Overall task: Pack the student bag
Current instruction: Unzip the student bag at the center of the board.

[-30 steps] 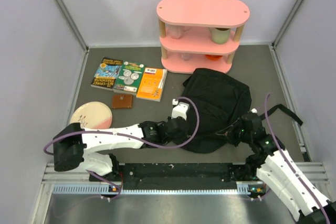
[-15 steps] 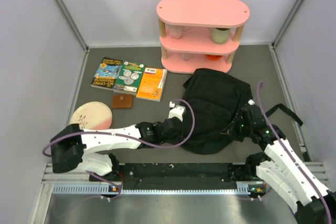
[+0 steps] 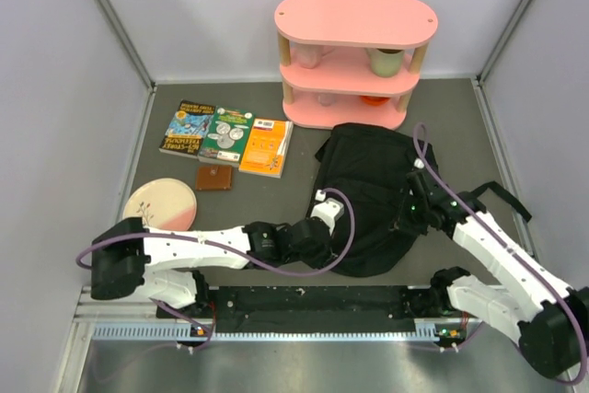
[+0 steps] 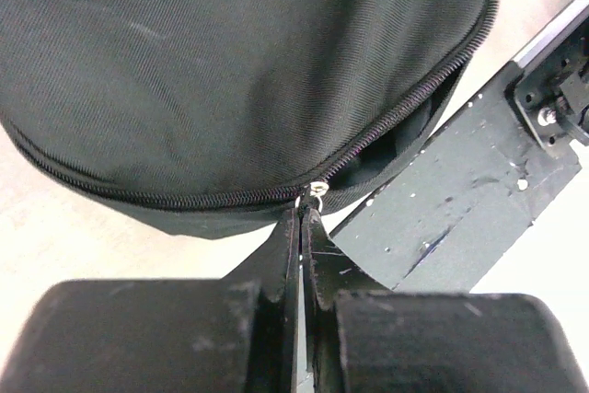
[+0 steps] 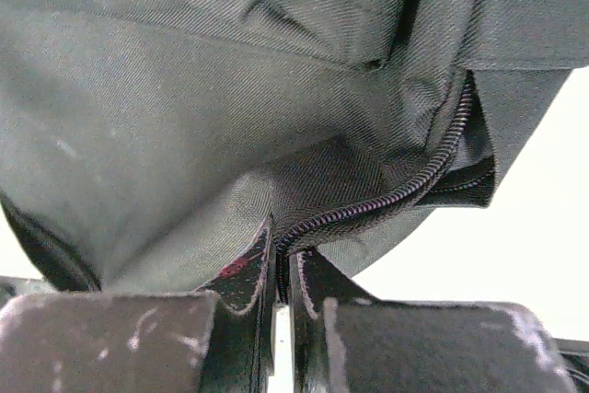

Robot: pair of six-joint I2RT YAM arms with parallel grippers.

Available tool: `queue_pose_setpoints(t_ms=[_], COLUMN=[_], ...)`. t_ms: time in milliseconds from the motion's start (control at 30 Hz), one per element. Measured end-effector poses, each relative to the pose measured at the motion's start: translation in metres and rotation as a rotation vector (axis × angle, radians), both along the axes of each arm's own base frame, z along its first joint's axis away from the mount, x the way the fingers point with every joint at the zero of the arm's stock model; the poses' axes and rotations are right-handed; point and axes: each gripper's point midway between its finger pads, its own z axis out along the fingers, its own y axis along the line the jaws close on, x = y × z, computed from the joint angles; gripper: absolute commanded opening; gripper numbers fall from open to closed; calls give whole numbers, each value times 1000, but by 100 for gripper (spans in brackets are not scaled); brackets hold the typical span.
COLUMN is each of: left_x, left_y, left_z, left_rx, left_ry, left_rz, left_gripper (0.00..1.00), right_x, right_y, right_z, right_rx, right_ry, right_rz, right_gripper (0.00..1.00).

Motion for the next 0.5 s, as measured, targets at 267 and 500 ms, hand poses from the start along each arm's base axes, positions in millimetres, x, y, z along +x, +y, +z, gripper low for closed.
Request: queue_pose_setpoints(t_ms=[267,500], left_x=[7,27], left_y=[-37,-44], left_z=[-11,-10], left_rx=[-25,-33], left_ry=[21,11], left_rz=[19,92], left_gripper=[0,0], right_x=[28,55], right_y=[-34,-41], right_z=[-11,-5], right_rx=[-96,-118], right_ry=[46,23], right_rz=[-131,-133], right_gripper=[2,79])
